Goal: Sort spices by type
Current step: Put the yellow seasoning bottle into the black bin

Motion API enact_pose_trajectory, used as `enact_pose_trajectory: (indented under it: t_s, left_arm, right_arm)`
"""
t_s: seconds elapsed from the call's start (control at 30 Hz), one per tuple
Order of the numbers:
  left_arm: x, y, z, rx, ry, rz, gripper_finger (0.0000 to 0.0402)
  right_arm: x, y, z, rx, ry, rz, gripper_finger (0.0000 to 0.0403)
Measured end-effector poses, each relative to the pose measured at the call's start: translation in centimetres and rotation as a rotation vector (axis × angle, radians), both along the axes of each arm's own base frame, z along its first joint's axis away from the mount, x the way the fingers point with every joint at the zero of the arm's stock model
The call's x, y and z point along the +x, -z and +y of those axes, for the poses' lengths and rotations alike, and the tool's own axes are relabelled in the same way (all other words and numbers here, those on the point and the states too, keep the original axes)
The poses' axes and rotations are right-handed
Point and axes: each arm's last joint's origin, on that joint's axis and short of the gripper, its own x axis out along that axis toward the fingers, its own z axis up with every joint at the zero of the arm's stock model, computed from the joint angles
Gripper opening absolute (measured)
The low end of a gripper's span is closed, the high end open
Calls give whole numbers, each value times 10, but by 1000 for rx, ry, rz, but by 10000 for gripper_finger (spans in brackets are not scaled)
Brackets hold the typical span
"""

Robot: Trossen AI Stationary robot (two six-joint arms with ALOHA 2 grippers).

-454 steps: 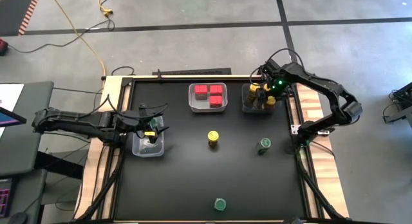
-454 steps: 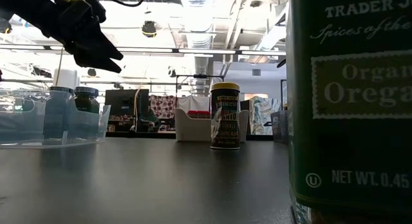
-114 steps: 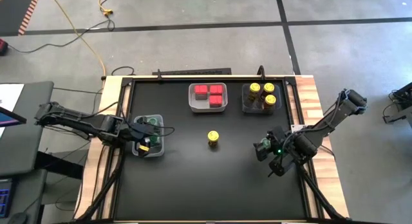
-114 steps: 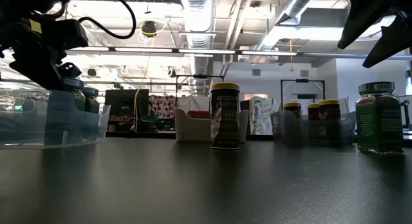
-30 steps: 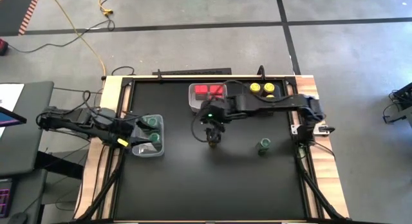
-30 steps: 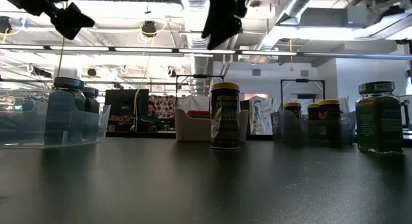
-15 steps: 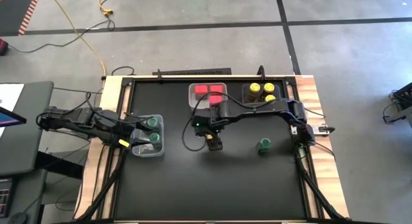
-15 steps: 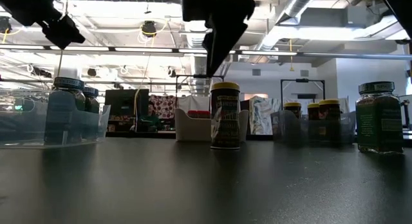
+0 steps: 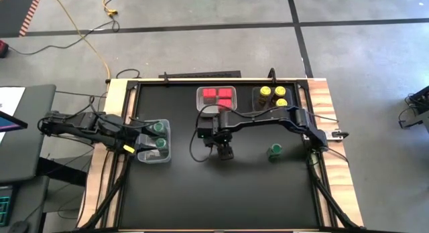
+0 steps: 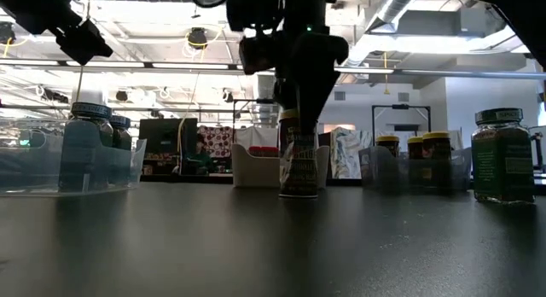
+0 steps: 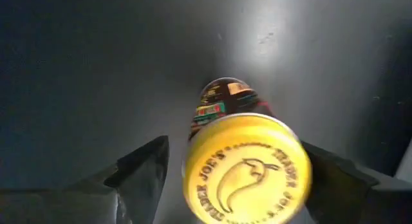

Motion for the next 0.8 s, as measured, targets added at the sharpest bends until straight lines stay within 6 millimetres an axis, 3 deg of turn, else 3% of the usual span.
enact_pose_trajectory:
  t_s: [0.17, 0.4, 0.63, 0.8]
  left_arm:
    - [0, 0, 0, 0, 0, 0, 266]
    - [0, 0, 0, 0, 0, 1, 266]
    - [0, 0, 0, 0, 0, 0, 266]
    - [0, 0, 0, 0, 0, 0, 266]
  right_arm:
    - [0, 7, 3, -1, -12, 29, 311]
    - [2, 7, 6, 0, -19, 14, 245]
    - [-1, 3, 6, 0, -6, 23, 243]
    - [-15, -21, 1, -2, 11, 24, 243]
